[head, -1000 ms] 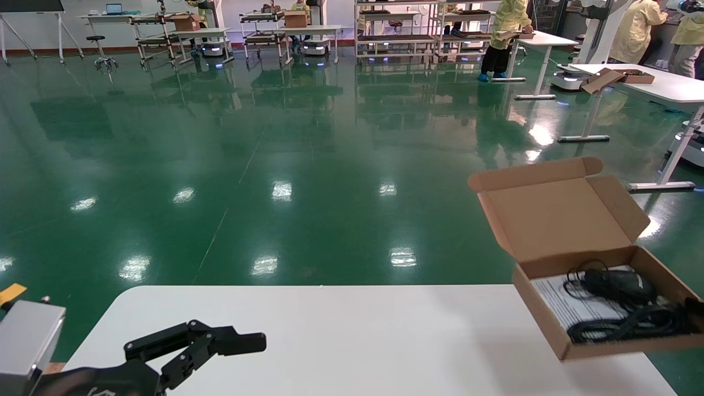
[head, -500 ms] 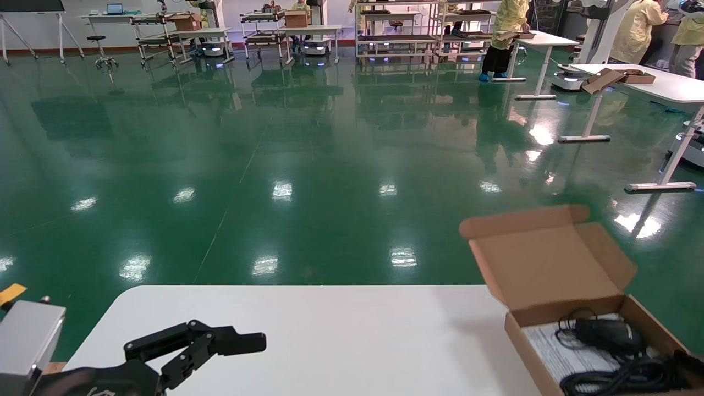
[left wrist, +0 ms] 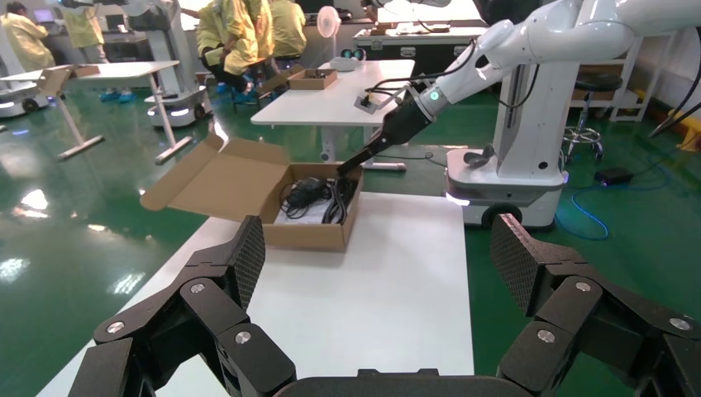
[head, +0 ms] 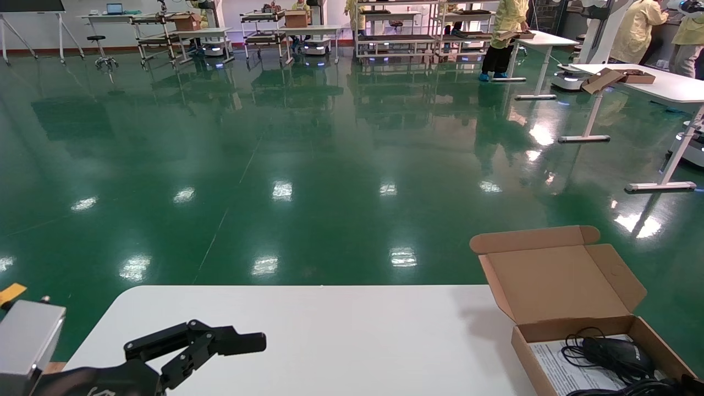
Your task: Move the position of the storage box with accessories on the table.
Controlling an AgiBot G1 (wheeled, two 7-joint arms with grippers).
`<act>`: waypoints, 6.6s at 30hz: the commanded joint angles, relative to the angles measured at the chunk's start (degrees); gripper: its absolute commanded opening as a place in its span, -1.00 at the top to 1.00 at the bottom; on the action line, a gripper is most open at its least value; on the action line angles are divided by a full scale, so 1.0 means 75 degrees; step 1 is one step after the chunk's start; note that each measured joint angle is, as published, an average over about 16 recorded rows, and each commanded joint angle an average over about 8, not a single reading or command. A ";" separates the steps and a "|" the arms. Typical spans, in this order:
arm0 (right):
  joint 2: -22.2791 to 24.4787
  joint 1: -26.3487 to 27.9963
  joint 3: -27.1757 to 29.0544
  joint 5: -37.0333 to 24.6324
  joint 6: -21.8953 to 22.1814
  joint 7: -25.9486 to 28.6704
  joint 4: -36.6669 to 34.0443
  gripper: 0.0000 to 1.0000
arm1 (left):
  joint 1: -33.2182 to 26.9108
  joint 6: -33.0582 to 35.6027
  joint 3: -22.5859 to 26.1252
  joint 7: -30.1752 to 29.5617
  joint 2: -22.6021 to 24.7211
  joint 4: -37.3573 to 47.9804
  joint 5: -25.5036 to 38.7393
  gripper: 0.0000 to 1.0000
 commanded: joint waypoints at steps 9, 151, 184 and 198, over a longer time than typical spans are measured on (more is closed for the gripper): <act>0.0081 -0.0399 0.0177 0.0252 0.0183 -0.0180 0.0078 1.00 | 0.0000 0.0000 0.0000 0.0000 0.0000 0.0000 0.0000 -1.00; 0.0304 -0.2299 0.2039 0.3160 -0.4208 -0.0516 0.8659 -1.00 | 0.0002 -0.0003 0.0000 0.0001 -0.0001 0.0003 -0.0002 -1.00; 0.0302 -0.2331 0.2069 0.3206 -0.4323 -0.0514 0.8835 -1.00 | 0.0003 -0.0006 0.0000 0.0002 -0.0003 0.0005 -0.0003 -1.00; 0.0302 -0.2325 0.2061 0.3197 -0.4310 -0.0514 0.8816 -1.00 | 0.0003 -0.0006 0.0000 0.0002 -0.0003 0.0005 -0.0003 -1.00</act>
